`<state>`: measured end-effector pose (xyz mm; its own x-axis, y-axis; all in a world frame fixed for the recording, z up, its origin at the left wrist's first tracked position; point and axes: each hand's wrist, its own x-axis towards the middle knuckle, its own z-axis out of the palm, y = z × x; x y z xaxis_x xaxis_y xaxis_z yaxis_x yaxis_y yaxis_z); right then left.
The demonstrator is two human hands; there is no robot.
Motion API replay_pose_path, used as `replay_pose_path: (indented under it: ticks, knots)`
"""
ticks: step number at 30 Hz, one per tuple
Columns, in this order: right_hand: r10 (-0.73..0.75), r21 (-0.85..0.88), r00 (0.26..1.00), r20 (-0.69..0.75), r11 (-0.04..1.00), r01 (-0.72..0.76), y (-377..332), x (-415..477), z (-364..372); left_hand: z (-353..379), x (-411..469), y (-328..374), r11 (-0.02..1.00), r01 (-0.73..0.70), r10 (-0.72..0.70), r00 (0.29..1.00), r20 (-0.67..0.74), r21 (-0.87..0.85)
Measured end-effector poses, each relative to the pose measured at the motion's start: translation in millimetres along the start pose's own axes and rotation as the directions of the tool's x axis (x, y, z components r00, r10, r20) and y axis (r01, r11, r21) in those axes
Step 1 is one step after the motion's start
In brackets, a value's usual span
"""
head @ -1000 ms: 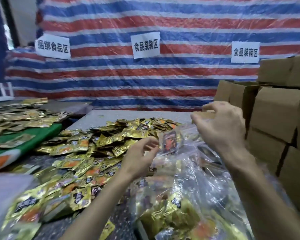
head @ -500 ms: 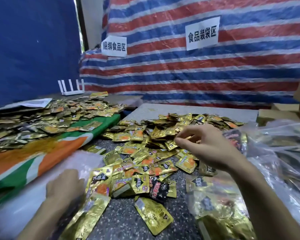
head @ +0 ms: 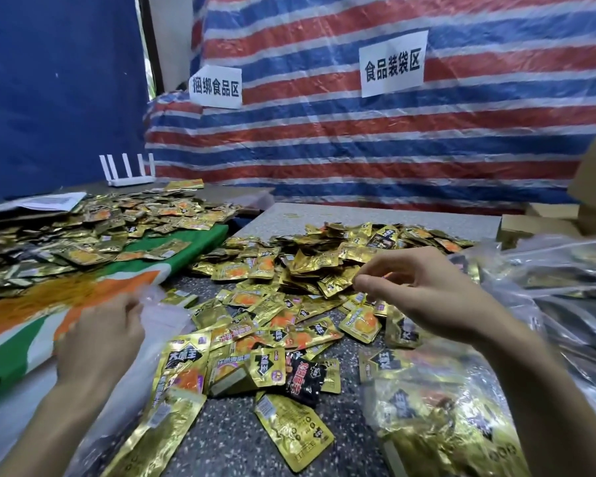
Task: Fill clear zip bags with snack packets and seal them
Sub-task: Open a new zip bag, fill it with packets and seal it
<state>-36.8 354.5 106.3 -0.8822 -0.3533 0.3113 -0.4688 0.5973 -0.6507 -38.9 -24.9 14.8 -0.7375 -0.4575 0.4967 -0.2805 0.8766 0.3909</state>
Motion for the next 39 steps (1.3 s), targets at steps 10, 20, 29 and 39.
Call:
replay_pose_path:
  ticks: [10,20,29,39]
  knots:
    - [0.224,0.527,0.974,-0.019,0.83,-0.18,-12,-1,-5,-39,-33,165,0.41,-0.681,0.61,0.699,-0.373,-0.607]
    - [0.315,0.604,0.948,-0.036,0.763,-0.23,-9,-9,-27,-8,-33,209,0.108,-0.718,0.825,0.45,-0.341,-0.688]
    - [0.258,0.462,0.966,-0.002,0.857,-0.227,-3,-9,-31,-27,-8,214,0.429,-0.142,0.888,0.25,0.387,-0.892]
    - [0.238,0.443,0.971,0.035,0.867,-0.228,-6,-6,-22,-11,-10,227,0.474,0.079,0.797,0.385,0.465,-0.877]
